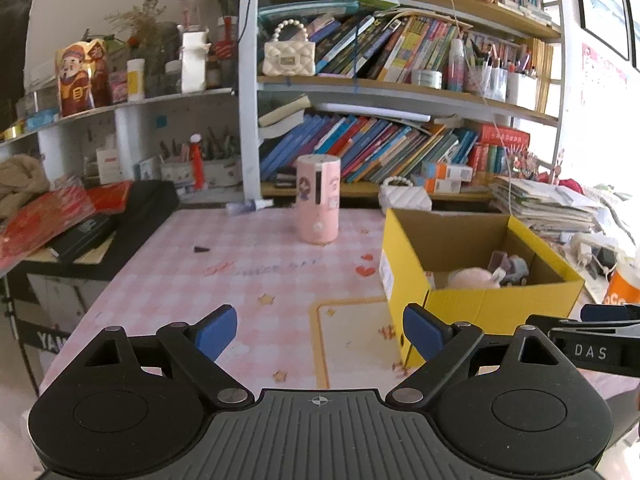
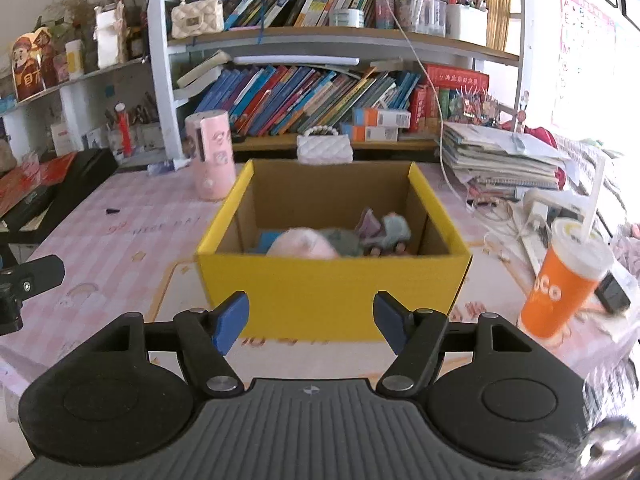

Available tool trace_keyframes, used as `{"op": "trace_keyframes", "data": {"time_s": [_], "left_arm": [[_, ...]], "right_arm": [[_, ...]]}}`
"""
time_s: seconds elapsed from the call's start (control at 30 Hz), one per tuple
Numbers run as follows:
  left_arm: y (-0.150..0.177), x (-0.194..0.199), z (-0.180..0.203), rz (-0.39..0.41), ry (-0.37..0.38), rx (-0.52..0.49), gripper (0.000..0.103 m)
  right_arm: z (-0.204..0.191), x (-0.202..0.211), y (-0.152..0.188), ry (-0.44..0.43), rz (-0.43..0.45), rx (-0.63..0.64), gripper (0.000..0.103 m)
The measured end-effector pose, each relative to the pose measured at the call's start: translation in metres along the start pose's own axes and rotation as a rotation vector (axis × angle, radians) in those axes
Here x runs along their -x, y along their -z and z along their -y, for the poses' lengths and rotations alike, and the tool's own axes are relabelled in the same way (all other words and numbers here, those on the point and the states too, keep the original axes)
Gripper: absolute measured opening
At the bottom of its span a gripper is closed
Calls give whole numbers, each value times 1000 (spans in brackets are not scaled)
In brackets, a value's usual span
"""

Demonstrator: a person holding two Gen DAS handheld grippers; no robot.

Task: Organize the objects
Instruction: 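Withdraw both tools from the box back over the table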

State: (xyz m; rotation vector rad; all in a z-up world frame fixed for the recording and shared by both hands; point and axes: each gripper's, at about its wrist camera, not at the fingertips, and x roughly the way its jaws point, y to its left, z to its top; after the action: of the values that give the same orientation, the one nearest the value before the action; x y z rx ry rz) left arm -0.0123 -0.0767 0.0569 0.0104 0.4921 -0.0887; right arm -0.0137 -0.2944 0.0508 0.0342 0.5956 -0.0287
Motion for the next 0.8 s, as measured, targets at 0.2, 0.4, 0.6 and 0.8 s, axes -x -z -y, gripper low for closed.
{"op": "trace_keyframes", "data": {"time_s": [0.2, 0.4, 0.6, 0.8], "left_arm": [[17, 18, -5, -21, -12, -24, 96], [33, 28, -4, -54, -19, -29, 100], [49, 37, 2, -65, -56, -67, 103], [55, 36, -2, -101, -70, -22, 103]], "right_arm": [[-21, 18, 20, 7, -8, 18, 73], [-38, 30, 41, 30, -23, 47, 85], [-48, 37, 58, 46, -48, 63, 97], [-51, 36, 68, 71, -79, 42, 100]]}}
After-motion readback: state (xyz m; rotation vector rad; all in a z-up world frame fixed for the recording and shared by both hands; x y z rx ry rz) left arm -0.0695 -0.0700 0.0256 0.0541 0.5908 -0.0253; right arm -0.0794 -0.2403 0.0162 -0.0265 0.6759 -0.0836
